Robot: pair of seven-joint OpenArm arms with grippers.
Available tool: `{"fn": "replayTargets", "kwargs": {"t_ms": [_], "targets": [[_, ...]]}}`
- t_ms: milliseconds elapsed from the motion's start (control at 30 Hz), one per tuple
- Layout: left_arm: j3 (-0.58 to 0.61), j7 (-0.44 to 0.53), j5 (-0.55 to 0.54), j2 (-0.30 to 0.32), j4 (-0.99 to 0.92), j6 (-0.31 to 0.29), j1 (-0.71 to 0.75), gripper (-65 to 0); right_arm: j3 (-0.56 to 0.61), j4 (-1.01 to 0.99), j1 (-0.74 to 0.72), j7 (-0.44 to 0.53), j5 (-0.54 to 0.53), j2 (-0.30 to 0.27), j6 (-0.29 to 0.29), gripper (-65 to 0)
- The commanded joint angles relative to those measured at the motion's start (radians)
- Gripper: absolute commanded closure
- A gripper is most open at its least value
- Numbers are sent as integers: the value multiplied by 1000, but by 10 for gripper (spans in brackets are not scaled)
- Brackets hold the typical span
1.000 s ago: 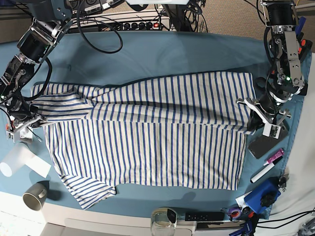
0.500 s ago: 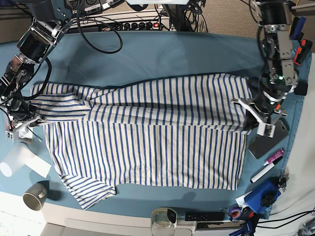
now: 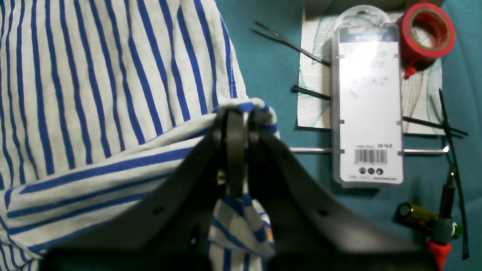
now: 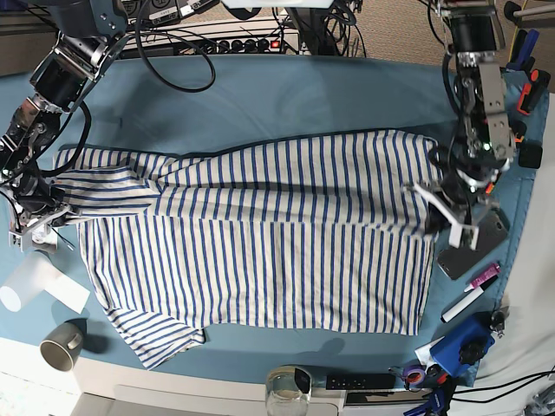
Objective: Fold the T-shirt properly
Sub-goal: 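Lower the folded edge onto the shirt and open both grippers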
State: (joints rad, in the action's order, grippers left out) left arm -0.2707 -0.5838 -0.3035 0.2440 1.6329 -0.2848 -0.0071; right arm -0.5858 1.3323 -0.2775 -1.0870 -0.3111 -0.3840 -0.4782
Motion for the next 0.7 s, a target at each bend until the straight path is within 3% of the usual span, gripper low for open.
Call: {"fn": "replayTargets", "kwargs": {"t_ms": [0, 200, 333, 467, 667], "targets": [[-6, 23, -5, 8, 17, -1, -27, 0, -2, 14, -25, 32, -5, -26, 4, 0], [-6, 23, -3, 2, 16, -5, -37, 0, -2, 14, -25, 33, -2, -26, 4, 0], [3, 25, -3, -3, -10, -4, -38, -73, -2, 14, -25, 40, -1, -26, 4, 0], [55, 37, -2, -3, -68, -3, -42, -82, -2, 14, -25, 51, 2, -26, 4, 0], [111, 88, 101, -3, -112, -4, -46, -107, -2, 14, -25, 68, 17, -26, 4, 0]]}}
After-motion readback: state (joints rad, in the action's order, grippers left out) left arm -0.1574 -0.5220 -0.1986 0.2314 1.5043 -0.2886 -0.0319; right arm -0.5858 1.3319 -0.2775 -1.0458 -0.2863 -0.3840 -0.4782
